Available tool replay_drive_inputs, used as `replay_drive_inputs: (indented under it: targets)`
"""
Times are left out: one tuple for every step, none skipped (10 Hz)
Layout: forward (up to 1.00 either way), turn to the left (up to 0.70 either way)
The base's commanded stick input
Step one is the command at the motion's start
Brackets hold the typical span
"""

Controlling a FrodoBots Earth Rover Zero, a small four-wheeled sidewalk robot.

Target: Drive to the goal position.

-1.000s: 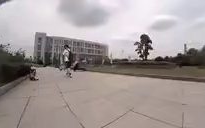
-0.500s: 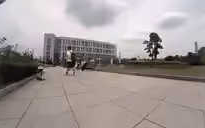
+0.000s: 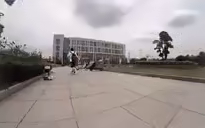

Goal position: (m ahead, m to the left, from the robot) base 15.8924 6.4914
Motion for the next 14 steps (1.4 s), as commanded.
replay_drive_inputs:
  targets:
    - [0.45,0.27]
    - [0.45,0.27]
    - [0.45,0.27]
    - [0.45,0.27]
    - [0.45,0.27]
    - [0.45,0.27]
    - [0.45,0.27]
    - [0.45,0.27]
    - [0.45,0.27]
    - [0.45,-0.27]
    - [0.45,-0.27]
    - [0.45,-0.27]
    - [0.45,-0.27]
    - [0.45,-0.27]
